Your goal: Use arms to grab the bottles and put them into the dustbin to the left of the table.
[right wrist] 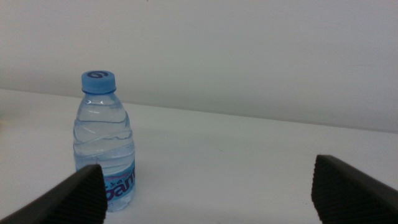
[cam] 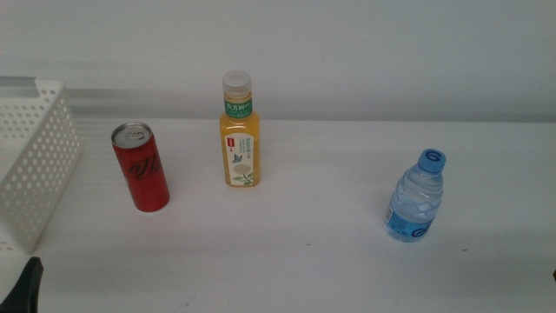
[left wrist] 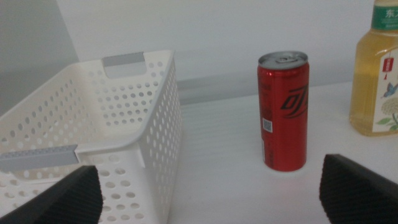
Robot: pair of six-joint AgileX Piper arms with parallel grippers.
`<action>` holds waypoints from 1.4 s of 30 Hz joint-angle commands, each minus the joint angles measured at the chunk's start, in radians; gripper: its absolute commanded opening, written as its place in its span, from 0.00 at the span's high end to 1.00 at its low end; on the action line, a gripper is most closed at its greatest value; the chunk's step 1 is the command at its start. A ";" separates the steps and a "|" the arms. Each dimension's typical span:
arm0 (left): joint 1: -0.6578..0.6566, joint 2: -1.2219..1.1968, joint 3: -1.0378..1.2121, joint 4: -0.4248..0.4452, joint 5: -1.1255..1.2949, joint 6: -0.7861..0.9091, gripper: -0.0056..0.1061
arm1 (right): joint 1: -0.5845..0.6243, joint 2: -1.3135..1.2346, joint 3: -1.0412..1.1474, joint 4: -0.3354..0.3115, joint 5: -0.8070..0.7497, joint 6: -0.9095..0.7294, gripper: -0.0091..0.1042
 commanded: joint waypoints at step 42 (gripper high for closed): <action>-0.208 1.232 0.040 -0.090 -1.178 -0.089 0.11 | -0.003 -0.039 0.043 -0.007 -0.012 -0.005 0.15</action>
